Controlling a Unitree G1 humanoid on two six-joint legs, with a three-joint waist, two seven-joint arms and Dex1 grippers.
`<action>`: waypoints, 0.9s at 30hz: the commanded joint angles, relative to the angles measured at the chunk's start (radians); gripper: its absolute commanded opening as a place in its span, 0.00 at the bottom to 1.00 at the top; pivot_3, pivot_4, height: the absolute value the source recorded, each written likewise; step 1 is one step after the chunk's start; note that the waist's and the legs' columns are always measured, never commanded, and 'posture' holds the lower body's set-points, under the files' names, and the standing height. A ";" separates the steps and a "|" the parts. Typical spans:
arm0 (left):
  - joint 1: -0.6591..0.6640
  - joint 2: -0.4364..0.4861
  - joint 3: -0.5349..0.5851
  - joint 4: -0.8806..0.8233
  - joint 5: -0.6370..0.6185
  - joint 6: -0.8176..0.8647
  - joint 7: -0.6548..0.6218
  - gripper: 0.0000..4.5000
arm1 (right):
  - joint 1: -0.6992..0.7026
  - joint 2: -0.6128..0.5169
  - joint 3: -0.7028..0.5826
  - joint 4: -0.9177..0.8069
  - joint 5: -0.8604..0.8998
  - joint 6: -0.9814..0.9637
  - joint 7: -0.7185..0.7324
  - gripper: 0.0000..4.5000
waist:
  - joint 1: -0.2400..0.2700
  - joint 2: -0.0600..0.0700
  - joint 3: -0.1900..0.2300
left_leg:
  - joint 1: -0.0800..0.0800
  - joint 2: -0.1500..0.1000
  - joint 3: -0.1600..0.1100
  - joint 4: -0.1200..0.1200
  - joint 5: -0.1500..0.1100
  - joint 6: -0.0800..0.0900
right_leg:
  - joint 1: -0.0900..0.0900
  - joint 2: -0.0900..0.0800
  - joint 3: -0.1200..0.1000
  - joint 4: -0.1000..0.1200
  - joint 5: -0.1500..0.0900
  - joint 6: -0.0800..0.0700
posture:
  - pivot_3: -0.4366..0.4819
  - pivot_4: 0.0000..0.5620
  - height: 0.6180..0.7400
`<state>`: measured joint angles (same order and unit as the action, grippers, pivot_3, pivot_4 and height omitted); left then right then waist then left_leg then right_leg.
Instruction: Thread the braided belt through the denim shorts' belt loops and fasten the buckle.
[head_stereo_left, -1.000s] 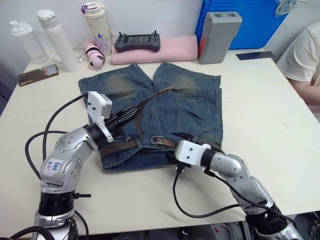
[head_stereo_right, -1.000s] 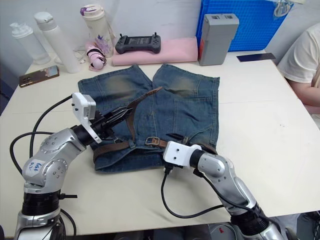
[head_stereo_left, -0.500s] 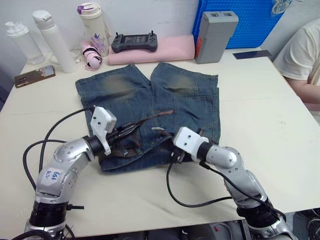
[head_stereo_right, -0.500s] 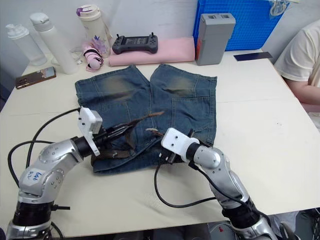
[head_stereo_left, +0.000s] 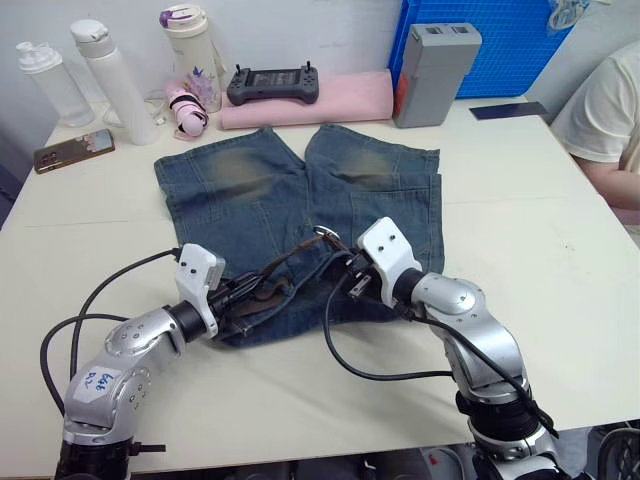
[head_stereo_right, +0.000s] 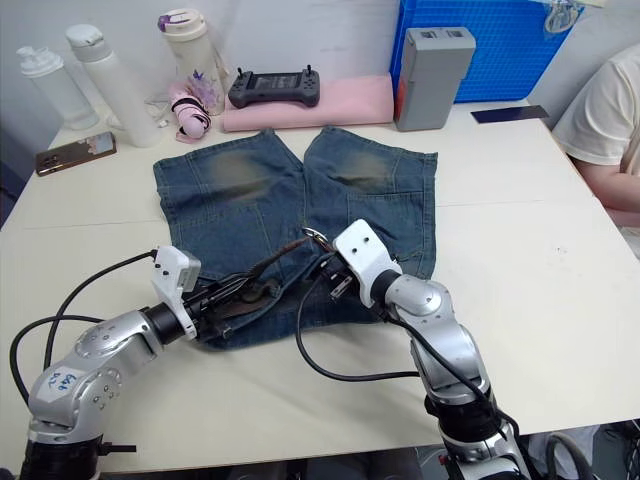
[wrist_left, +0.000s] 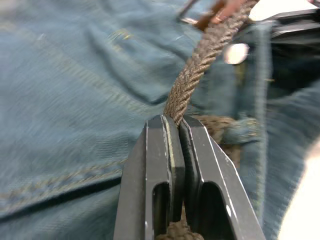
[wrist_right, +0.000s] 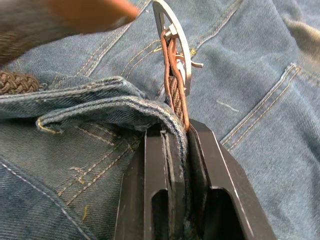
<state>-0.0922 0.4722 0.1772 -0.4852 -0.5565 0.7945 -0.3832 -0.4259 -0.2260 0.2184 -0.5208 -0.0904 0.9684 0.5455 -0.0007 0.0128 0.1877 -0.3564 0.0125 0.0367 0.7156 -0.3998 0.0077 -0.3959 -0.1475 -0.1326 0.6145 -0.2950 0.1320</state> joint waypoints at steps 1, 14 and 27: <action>-0.016 -0.011 0.012 -0.016 -0.016 0.073 0.055 0.00 | -0.027 -0.005 -0.015 -0.069 0.019 0.006 -0.033 0.00 | 0.000 0.000 0.000 | 0.000 0.000 0.000 0.000 0.000 0.000 | 0.000 0.000 0.000 0.000 0.000 0.000 | 0.48 0.27 0.71; -0.077 -0.059 -0.040 -0.046 -0.023 0.165 0.099 0.00 | -0.046 -0.024 0.021 -0.091 0.053 0.010 -0.080 0.00 | 0.001 0.000 0.000 | 0.000 0.000 0.000 0.000 0.000 0.000 | 0.000 0.000 0.000 0.000 0.000 0.000 | 0.48 0.27 0.71; -0.096 -0.065 -0.063 0.003 0.001 0.138 0.067 0.00 | -0.044 -0.073 0.099 -0.114 0.055 -0.009 -0.078 0.00 | 0.000 0.000 0.000 | 0.000 0.000 0.000 0.000 0.000 0.000 | 0.000 0.000 0.000 0.000 0.000 0.000 | 0.48 0.27 0.71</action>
<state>-0.1837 0.4078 0.1368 -0.4913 -0.5572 0.9460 -0.3012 -0.4524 -0.3013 0.3037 -0.5794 -0.0484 0.9826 0.4702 -0.0003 0.0128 0.1877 -0.3564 0.0125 0.0370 0.7157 -0.3998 0.0076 -0.3963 -0.1475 -0.1322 0.6146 -0.2950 0.1320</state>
